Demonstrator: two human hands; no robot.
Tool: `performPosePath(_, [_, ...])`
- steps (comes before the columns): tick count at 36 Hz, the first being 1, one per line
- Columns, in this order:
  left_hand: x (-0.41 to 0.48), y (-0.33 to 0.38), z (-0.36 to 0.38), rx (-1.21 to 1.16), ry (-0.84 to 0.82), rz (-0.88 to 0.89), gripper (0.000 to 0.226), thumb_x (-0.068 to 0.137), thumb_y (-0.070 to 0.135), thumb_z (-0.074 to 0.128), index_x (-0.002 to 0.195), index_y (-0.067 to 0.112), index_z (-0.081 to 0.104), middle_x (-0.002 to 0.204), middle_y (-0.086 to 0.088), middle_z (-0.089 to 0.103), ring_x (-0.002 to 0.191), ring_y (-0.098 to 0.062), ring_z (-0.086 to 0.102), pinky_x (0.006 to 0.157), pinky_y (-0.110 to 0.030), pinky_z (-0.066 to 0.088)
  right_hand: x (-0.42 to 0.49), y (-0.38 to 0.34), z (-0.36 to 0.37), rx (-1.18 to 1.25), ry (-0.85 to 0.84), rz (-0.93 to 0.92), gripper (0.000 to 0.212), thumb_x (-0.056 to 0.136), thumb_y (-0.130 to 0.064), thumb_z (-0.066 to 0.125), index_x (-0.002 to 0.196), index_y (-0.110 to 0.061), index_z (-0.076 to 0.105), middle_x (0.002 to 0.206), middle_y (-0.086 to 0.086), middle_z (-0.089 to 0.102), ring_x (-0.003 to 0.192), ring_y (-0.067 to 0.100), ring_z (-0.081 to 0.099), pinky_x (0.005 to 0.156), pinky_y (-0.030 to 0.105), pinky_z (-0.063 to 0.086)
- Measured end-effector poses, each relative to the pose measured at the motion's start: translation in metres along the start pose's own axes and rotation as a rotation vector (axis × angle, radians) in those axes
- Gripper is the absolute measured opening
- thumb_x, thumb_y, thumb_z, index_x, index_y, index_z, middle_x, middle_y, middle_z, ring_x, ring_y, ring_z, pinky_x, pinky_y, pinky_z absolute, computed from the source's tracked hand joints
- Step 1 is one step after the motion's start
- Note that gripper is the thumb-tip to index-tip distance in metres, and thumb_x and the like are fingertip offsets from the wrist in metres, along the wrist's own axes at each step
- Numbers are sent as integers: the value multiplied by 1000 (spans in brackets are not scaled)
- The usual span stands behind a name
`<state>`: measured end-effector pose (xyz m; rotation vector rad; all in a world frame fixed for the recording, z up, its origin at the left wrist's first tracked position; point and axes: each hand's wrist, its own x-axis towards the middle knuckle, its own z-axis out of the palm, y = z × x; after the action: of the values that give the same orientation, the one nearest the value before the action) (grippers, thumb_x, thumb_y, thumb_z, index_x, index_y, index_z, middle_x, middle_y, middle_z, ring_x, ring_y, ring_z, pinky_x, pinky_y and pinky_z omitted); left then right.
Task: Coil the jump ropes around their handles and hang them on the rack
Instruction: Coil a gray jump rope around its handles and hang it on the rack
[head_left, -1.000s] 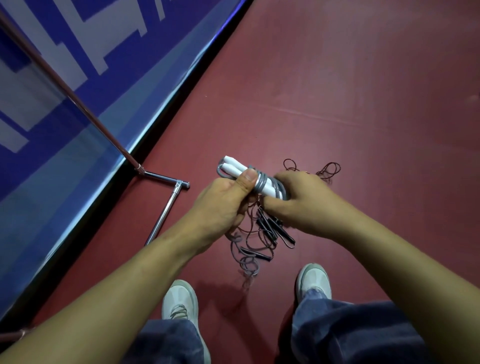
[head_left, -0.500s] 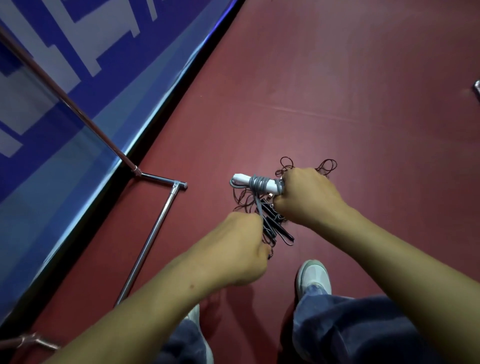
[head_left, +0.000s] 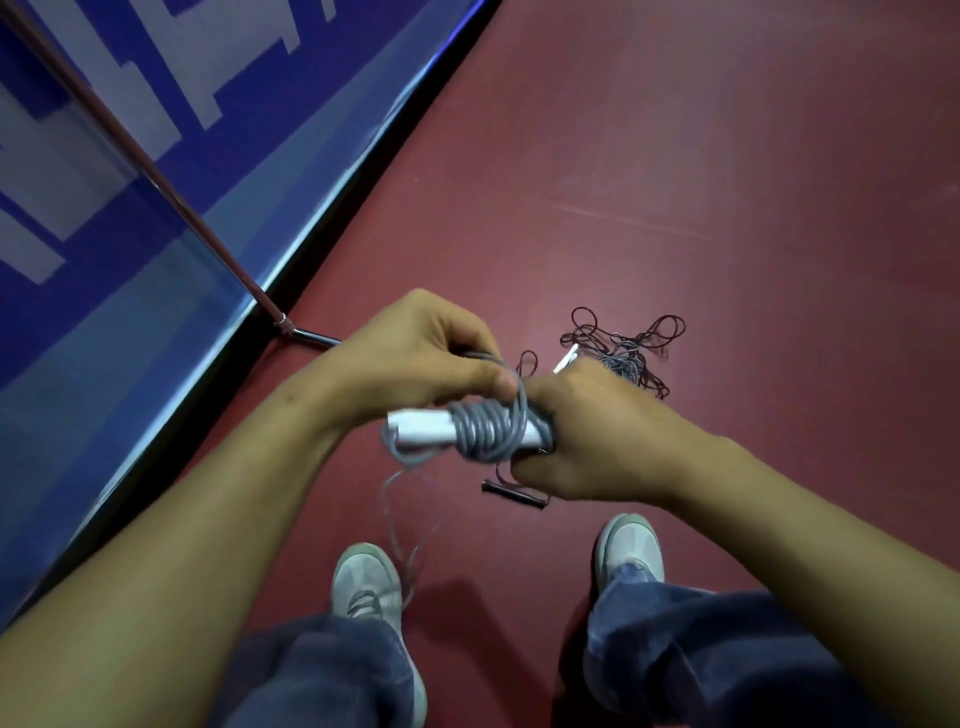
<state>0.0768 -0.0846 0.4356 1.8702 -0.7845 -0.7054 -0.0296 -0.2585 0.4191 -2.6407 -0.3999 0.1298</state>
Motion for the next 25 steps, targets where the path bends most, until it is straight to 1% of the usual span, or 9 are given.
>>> performPosePath(2, [-1, -12, 5, -184, 38, 1, 13, 81, 17, 77, 68, 20, 77, 64, 4, 68, 60, -6, 58, 58, -22, 48, 1, -5, -10, 111, 101, 58, 20, 68, -34, 61, 64, -17, 50, 51, -1, 50, 47, 20, 47, 47, 39, 42])
performPosePath(5, [-2, -24, 18, -263, 52, -6, 33, 90, -6, 65, 68, 19, 70, 64, 1, 60, 59, -9, 52, 56, -19, 47, 3, -8, -21, 244, 203, 186, 23, 68, -35, 65, 62, -16, 54, 53, 2, 55, 48, 20, 50, 45, 40, 43])
performPosePath(8, [-4, -24, 34, -421, 42, -129, 36, 98, 18, 61, 62, 22, 66, 58, -1, 36, 53, -14, 33, 51, -26, 36, 4, 1, -30, 235, 243, 283, 20, 70, -30, 69, 63, -15, 58, 52, 1, 56, 45, 19, 49, 45, 39, 43])
performPosePath(11, [-3, -20, 61, -457, 56, -282, 49, 107, 36, 47, 63, 21, 62, 56, 0, 30, 50, -15, 25, 52, -28, 25, 9, 16, -27, 187, 263, 385, 23, 71, -22, 71, 58, -17, 52, 50, -1, 52, 45, 21, 47, 42, 36, 40])
performPosePath(14, [-6, -18, 79, -86, 45, -240, 38, 103, 36, 49, 69, 20, 53, 57, 6, 44, 51, -12, 39, 54, -29, 37, 15, 32, -20, 57, 208, 493, 22, 76, -20, 67, 62, -15, 51, 58, 5, 54, 50, 24, 47, 45, 30, 35])
performPosePath(17, [-13, -14, 84, 358, -24, -168, 23, 102, 22, 49, 80, 16, 51, 69, 7, 52, 58, -5, 47, 56, -22, 37, 12, 47, -12, -111, 77, 534, 17, 79, -18, 63, 67, -18, 51, 67, 6, 57, 56, 24, 52, 47, 29, 33])
performPosePath(21, [-22, -1, 85, 627, -71, -115, 23, 93, 25, 53, 73, 15, 47, 71, -2, 51, 63, -27, 51, 59, -39, 47, 6, 45, 13, -222, -49, 504, 21, 82, -19, 61, 72, -19, 42, 72, 3, 52, 63, 28, 54, 53, 29, 37])
performPosePath(23, [-20, 6, 78, 730, -87, -51, 21, 89, 21, 52, 70, 13, 45, 72, -7, 52, 65, -32, 53, 61, -44, 52, 5, 42, 22, -269, -75, 467, 18, 83, -22, 61, 78, -17, 44, 71, 1, 49, 67, 31, 54, 58, 32, 41])
performPosePath(25, [-14, 8, 65, 783, -77, 2, 21, 88, 22, 53, 70, 13, 49, 68, -6, 52, 64, -33, 54, 60, -46, 53, 5, 40, 25, -277, -121, 435, 22, 83, -22, 60, 72, -18, 41, 70, 1, 49, 67, 30, 55, 57, 31, 39])
